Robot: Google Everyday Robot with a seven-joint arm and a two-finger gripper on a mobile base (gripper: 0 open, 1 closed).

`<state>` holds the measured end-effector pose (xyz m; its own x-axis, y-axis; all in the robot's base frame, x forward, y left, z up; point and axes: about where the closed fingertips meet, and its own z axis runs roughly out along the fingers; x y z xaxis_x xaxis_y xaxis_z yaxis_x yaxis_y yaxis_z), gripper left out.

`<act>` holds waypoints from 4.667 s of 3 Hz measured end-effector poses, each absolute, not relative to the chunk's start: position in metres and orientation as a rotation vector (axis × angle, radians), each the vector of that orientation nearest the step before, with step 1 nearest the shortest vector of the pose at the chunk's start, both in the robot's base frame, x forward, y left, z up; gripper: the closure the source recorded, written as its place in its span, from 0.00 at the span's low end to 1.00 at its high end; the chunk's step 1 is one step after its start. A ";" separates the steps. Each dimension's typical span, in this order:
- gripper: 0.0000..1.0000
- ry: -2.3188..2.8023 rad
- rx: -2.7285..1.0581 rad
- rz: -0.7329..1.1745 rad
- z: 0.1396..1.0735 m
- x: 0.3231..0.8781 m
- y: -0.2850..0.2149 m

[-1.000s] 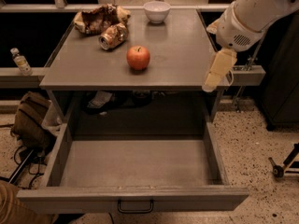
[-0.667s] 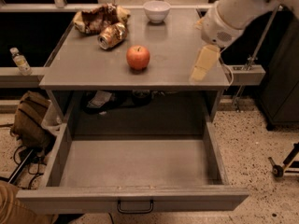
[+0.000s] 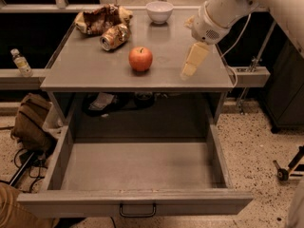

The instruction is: Place apple into top drawer

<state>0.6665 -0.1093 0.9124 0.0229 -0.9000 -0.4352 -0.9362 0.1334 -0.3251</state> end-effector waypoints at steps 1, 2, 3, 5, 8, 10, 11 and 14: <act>0.00 1.853 -1.792 0.094 0.910 0.675 -0.099; 0.00 1.804 -1.882 0.114 0.905 0.694 -0.068; 0.00 1.804 -1.882 0.114 0.905 0.694 -0.068; 0.00 1.720 -2.027 0.167 0.891 0.719 -0.020; 0.00 1.628 -2.123 0.246 0.865 0.750 0.033; 0.41 1.628 -2.123 0.246 0.865 0.750 0.033; 0.66 1.628 -2.123 0.246 0.865 0.750 0.033; 1.00 1.675 -2.145 0.234 0.874 0.717 0.054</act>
Offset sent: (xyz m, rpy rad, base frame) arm 0.0503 0.0663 -0.0055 -0.0649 0.0310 0.1815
